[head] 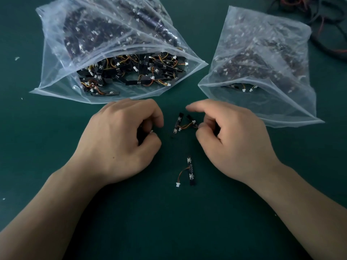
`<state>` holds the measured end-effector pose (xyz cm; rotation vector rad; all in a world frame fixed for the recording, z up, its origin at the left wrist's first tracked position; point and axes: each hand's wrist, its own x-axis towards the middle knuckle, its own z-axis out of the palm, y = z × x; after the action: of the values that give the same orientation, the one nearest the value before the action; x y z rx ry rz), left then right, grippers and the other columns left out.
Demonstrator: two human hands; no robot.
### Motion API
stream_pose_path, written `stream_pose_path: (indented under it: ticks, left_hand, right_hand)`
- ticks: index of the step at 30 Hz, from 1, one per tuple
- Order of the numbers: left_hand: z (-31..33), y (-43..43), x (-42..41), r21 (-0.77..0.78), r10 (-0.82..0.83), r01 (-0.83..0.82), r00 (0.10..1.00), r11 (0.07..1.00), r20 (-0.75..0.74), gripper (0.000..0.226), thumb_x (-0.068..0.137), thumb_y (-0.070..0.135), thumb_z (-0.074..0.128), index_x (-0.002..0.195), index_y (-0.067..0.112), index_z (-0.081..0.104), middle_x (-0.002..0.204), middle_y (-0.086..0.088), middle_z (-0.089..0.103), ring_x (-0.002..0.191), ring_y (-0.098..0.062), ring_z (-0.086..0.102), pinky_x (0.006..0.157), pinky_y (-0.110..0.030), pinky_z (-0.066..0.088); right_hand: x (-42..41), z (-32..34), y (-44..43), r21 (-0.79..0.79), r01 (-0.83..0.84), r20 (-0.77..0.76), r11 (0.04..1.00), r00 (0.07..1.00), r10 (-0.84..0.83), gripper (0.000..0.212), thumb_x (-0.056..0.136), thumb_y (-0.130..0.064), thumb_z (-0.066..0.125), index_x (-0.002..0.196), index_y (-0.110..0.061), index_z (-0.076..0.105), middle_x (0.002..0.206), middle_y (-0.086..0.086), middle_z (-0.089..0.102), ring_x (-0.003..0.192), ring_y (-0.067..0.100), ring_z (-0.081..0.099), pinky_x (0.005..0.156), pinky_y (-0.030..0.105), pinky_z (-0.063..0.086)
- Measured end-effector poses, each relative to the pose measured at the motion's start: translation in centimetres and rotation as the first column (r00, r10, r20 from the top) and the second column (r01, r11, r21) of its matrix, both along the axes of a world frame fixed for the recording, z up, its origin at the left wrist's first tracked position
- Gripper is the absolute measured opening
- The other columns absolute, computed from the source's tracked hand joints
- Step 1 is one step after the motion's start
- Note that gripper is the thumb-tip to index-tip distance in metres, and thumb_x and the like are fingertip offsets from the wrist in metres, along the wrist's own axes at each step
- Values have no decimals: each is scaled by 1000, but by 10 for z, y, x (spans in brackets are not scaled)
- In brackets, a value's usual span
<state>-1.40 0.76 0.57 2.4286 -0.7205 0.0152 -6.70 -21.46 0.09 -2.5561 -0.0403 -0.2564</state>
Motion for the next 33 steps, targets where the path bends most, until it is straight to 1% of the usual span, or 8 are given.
stream_pose_path:
  ticks: [3,6,8,14,18,26,29,33]
  left_hand:
    - [2,0,0,21,-54,54,999,998,0,31,73,29,63,104,32,66,88,15,58,85,-14,55,74,-34,45]
    - [2,0,1,85,-161,159,987,984,16,49,80,37,63,128,30,68,118,12,60,108,-20,60,91,-43,50]
    - [0,0,2,109,-189,184,981,977,34,47,85,42,59,129,31,71,126,11,59,113,-20,59,94,-45,50]
    - [-6,0,3,85,-171,165,982,983,79,36,91,44,57,120,34,76,125,13,60,110,-15,58,90,-40,49]
    - [-7,0,3,87,-177,170,980,982,89,36,91,45,58,120,34,76,125,12,60,110,-16,58,91,-40,49]
    - [-7,0,3,84,-192,185,977,979,94,36,92,46,59,121,35,77,125,11,60,108,-17,58,91,-41,50]
    - [-7,0,3,78,-190,183,977,980,94,36,92,46,59,122,36,77,125,11,60,110,-16,58,93,-42,50]
    - [-8,1,4,77,-189,182,977,980,95,36,92,45,59,121,35,77,125,11,60,111,-17,58,94,-43,50]
  right_hand:
    - [-1,0,0,24,2,-7,1000,1000,-2,33,90,-25,52,112,-37,75,80,-22,59,76,7,59,64,31,48]
    - [-2,1,1,-1,-5,-14,1000,1000,5,27,87,-33,57,110,-37,72,77,-16,57,74,8,57,60,27,43]
    - [-3,1,1,-31,-5,-16,1000,1000,5,30,86,-34,60,114,-36,70,75,-15,55,71,7,55,59,26,42]
    - [-2,-1,3,-104,11,4,995,1000,-11,41,90,-28,55,130,-27,63,76,-16,55,69,6,52,61,29,41]
    - [-2,-3,-1,-29,-24,-1,999,1000,24,42,96,-23,56,138,-26,58,82,-14,61,69,4,53,63,30,42]
    - [-1,-5,-2,14,-102,12,995,995,102,37,99,-23,67,136,-29,61,87,-16,61,69,-8,49,64,16,34]
    - [-2,-4,0,20,-76,16,997,997,76,39,98,-21,64,136,-27,60,87,-18,60,69,-2,50,63,24,38]
    - [-5,0,10,-190,-15,49,982,999,25,45,95,-21,51,139,-20,57,87,-16,58,72,18,60,57,35,46]
